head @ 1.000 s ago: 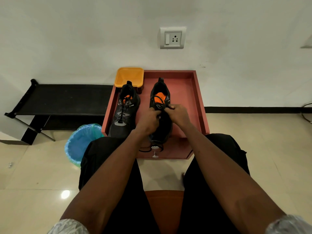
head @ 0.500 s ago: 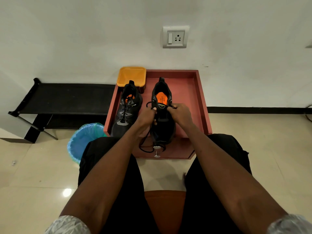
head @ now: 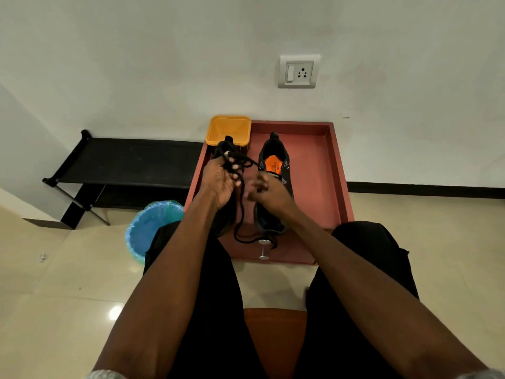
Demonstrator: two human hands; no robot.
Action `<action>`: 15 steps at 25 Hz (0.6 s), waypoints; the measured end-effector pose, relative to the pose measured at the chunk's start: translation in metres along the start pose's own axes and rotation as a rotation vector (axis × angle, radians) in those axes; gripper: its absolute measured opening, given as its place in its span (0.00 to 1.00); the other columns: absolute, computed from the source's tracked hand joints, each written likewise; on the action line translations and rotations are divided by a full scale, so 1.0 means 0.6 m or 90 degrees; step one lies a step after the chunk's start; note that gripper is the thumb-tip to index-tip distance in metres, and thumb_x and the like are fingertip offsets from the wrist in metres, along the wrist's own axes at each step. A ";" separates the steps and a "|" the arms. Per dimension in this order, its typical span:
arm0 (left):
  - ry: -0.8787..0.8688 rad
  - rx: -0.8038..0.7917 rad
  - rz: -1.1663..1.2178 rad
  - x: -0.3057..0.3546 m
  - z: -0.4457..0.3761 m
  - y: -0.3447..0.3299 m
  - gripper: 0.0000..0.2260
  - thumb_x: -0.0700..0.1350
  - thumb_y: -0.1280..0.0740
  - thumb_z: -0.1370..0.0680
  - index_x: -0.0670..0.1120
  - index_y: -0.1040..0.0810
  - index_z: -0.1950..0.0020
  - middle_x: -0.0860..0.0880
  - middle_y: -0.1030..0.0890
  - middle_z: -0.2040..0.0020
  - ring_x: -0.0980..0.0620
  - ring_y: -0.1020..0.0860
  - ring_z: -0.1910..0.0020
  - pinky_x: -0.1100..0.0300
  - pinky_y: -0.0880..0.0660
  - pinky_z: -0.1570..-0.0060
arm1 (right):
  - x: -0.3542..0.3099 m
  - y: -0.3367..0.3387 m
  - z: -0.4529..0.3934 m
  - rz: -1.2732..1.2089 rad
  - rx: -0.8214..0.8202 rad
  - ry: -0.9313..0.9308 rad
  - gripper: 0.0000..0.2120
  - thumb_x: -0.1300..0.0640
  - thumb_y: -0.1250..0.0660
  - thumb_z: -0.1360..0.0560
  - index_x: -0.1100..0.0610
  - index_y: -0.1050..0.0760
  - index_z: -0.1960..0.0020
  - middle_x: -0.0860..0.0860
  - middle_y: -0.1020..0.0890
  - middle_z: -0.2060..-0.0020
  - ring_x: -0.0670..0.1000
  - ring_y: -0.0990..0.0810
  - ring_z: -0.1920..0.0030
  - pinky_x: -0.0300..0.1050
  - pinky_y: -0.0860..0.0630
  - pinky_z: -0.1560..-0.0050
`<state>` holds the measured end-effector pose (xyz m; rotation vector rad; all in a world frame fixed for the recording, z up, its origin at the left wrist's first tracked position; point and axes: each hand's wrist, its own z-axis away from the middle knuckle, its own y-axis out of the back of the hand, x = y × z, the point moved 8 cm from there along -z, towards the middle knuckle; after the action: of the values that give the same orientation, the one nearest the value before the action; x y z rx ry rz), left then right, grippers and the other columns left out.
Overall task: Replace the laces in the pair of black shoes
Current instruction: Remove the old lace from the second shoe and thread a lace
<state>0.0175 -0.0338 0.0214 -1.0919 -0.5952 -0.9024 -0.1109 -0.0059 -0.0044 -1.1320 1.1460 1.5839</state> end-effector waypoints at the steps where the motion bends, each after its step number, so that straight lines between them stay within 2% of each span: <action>1: -0.005 -0.007 0.034 0.008 0.000 0.003 0.13 0.44 0.44 0.18 0.48 0.31 0.63 0.51 0.33 0.71 0.55 0.37 0.75 0.61 0.39 0.77 | 0.002 -0.039 0.008 -0.105 -0.114 -0.036 0.19 0.69 0.28 0.27 0.58 0.27 0.39 0.55 0.19 0.47 0.52 0.19 0.45 0.46 0.22 0.41; 3: -0.029 0.031 0.087 0.025 -0.003 0.022 0.14 0.46 0.42 0.17 0.48 0.30 0.63 0.51 0.31 0.71 0.55 0.34 0.75 0.61 0.34 0.75 | 0.013 -0.075 0.023 -0.144 -0.258 -0.087 0.21 0.69 0.29 0.27 0.64 0.27 0.35 0.60 0.17 0.47 0.56 0.18 0.45 0.50 0.23 0.38; 4: -0.050 0.069 0.111 0.034 -0.003 0.037 0.14 0.45 0.42 0.17 0.48 0.29 0.63 0.51 0.29 0.72 0.54 0.30 0.74 0.60 0.29 0.72 | 0.020 -0.071 0.025 -0.108 -0.281 -0.107 0.17 0.67 0.29 0.26 0.63 0.24 0.38 0.60 0.16 0.50 0.56 0.17 0.47 0.51 0.23 0.39; 6: -0.094 0.144 0.172 0.056 0.003 0.068 0.15 0.40 0.45 0.18 0.46 0.30 0.64 0.48 0.25 0.71 0.51 0.24 0.71 0.57 0.22 0.67 | 0.015 -0.032 0.020 0.012 -0.247 -0.114 0.07 0.64 0.29 0.25 0.60 0.19 0.47 0.56 0.15 0.55 0.52 0.17 0.54 0.48 0.23 0.45; 8: -0.119 0.220 0.182 0.073 0.011 0.098 0.17 0.38 0.47 0.17 0.46 0.31 0.65 0.48 0.25 0.73 0.52 0.26 0.74 0.60 0.26 0.74 | 0.005 0.027 0.013 0.134 -0.159 -0.117 0.03 0.61 0.29 0.25 0.60 0.19 0.51 0.55 0.17 0.55 0.50 0.20 0.55 0.44 0.24 0.50; 10: -0.119 0.323 0.043 0.081 0.025 0.126 0.15 0.41 0.45 0.16 0.45 0.28 0.61 0.50 0.27 0.72 0.56 0.31 0.78 0.64 0.34 0.80 | -0.001 0.086 0.011 0.210 -0.064 -0.137 0.03 0.61 0.29 0.25 0.59 0.20 0.57 0.54 0.18 0.57 0.49 0.22 0.56 0.42 0.26 0.56; 12: -0.130 0.367 -0.173 0.090 0.030 0.139 0.08 0.41 0.42 0.17 0.44 0.25 0.51 0.49 0.25 0.65 0.58 0.29 0.75 0.65 0.33 0.80 | 0.003 0.125 0.010 0.228 0.031 -0.156 0.06 0.61 0.28 0.26 0.59 0.23 0.61 0.52 0.22 0.64 0.47 0.26 0.63 0.40 0.30 0.64; 13: -0.126 0.327 -0.294 0.090 0.024 0.130 0.07 0.39 0.41 0.17 0.43 0.24 0.49 0.47 0.23 0.62 0.58 0.29 0.74 0.66 0.33 0.79 | 0.004 0.135 0.011 0.194 0.065 -0.158 0.06 0.61 0.28 0.26 0.59 0.23 0.61 0.52 0.23 0.67 0.47 0.27 0.67 0.39 0.32 0.68; 15: -0.048 0.125 -0.552 0.056 0.012 0.078 0.06 0.38 0.39 0.19 0.45 0.22 0.47 0.47 0.22 0.58 0.57 0.29 0.74 0.65 0.34 0.78 | -0.001 0.131 0.011 0.020 0.061 -0.135 0.05 0.62 0.28 0.25 0.60 0.23 0.57 0.53 0.23 0.69 0.47 0.27 0.70 0.38 0.32 0.72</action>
<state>0.0750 -0.0293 0.0277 -0.6706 -1.2368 -1.5039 -0.1874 -0.0165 0.0128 -0.8649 1.0900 1.6119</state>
